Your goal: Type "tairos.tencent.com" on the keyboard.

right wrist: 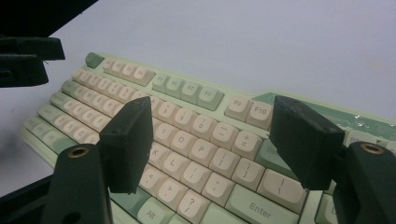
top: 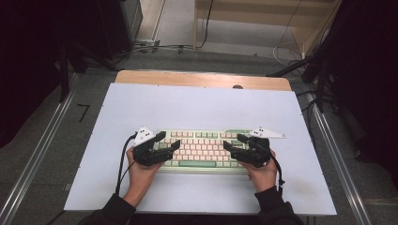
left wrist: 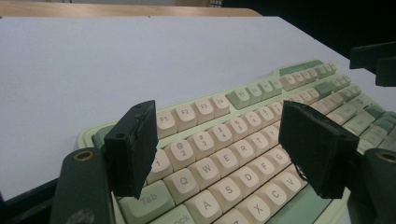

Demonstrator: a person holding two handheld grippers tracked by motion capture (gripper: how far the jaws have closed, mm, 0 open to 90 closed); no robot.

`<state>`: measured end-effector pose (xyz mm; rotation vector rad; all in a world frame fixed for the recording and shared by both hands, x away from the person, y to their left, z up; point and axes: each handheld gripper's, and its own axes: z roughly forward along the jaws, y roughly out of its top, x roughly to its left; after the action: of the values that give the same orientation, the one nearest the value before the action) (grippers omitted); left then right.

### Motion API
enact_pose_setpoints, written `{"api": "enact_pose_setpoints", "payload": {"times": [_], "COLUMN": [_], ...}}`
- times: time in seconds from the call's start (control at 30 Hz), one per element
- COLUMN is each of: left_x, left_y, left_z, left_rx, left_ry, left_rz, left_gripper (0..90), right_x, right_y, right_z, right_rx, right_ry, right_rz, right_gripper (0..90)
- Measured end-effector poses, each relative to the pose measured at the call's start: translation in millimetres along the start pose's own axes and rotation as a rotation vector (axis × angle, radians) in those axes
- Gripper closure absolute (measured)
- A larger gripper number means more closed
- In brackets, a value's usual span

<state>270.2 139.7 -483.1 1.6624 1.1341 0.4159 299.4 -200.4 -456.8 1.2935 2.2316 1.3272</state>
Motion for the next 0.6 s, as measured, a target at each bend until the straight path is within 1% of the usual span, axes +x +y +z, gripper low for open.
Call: {"api": "enact_pose_setpoints", "payload": {"times": [0.2,0.37,0.6], "left_x": [0.1,0.0,0.7], "left_y": [-0.3,-0.7,-1.0], "left_z": [0.4,0.7,1.2], "left_rx": [0.002,0.005,0.009], "left_ry": [0.001,0.002,0.014], "left_rz": [-0.003,-0.001,0.000], "left_gripper": [29.0,28.8,27.4], "right_x": [-1.4,0.2,-0.8], "right_y": [-0.8,-1.0,-1.4], "right_z": [0.6,1.6,2.5], "right_rx": [0.006,0.012,0.017], "right_ry": [0.001,0.004,0.000], "right_rz": [0.002,0.004,0.003], "right_gripper": [28.5,28.5,28.3]}}
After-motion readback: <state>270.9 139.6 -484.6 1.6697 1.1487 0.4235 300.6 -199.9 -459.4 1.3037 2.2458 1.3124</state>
